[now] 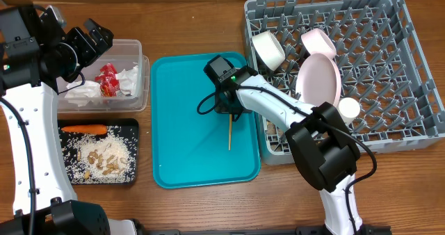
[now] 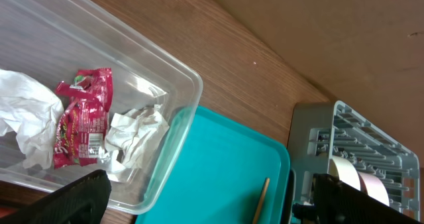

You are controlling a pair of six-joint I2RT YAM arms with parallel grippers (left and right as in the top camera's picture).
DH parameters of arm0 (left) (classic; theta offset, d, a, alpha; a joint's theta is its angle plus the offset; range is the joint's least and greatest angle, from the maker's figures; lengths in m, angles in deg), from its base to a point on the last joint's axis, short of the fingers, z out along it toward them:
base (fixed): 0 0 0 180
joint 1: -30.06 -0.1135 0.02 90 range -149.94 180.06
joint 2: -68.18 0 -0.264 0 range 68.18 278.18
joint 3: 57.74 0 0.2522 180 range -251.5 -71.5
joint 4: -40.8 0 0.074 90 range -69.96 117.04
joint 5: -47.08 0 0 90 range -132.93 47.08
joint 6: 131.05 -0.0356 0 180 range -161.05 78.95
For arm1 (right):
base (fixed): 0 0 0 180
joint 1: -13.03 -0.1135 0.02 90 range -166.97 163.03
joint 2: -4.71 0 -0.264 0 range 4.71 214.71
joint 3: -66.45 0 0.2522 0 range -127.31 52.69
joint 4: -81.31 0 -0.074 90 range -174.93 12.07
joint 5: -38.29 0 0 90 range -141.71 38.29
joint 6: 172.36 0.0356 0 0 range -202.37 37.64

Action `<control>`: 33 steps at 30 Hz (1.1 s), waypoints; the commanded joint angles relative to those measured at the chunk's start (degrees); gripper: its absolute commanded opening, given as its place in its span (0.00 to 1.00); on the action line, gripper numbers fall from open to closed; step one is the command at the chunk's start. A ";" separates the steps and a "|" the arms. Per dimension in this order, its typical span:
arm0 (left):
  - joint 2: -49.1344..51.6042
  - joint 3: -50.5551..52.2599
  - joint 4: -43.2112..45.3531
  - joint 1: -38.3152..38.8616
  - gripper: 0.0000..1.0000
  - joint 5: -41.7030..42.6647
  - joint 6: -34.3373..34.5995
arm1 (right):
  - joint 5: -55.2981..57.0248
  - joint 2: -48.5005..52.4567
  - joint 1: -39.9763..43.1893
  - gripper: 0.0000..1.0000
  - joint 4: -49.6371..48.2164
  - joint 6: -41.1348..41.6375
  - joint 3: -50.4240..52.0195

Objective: Sort waste into correct bins and load items into the dishwasher

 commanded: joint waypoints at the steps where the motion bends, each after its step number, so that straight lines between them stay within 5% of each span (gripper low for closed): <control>1: -1.16 -1.25 0.07 -0.22 1.00 0.85 0.52 | -1.16 -1.14 -0.07 0.04 0.87 -1.27 -2.05; 21: -1.16 -1.22 0.07 -0.22 1.00 0.87 0.52 | -0.44 -18.58 0.68 0.04 6.60 -13.44 -4.02; 33: -1.16 -1.22 0.07 -0.22 1.00 0.85 0.52 | 2.58 -21.14 8.90 0.04 13.31 -18.05 -4.00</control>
